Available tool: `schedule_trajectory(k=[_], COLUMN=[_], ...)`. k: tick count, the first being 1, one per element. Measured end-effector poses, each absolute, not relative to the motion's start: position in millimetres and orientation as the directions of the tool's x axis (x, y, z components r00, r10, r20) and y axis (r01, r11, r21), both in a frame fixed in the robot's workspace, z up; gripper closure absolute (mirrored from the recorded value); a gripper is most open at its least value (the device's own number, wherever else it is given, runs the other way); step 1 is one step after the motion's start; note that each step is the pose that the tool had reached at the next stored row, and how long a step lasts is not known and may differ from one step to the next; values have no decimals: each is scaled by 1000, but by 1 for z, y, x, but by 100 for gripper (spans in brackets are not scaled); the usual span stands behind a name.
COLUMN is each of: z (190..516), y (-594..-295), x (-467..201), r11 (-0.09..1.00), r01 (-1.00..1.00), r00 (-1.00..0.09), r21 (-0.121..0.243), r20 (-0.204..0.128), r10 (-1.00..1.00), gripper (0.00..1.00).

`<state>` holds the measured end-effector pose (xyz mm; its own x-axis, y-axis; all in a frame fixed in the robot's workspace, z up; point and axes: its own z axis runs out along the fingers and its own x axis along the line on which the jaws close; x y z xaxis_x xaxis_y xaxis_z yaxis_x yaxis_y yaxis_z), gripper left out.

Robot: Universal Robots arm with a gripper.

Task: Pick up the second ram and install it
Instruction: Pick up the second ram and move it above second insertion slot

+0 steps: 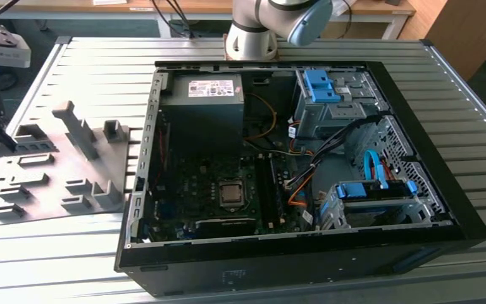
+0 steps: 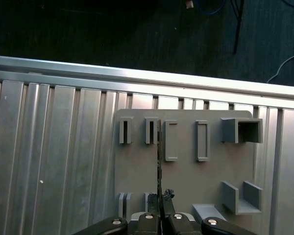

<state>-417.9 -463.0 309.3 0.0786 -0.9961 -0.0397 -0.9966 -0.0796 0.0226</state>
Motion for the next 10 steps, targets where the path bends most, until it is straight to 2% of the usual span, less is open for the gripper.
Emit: schedule_trajectory(k=[10], z=[322], y=[-463], x=[-418], r11=[-80], r01=[-997], r00=[79], r21=[23], r20=[-40], r10=[-996], gripper=[86])
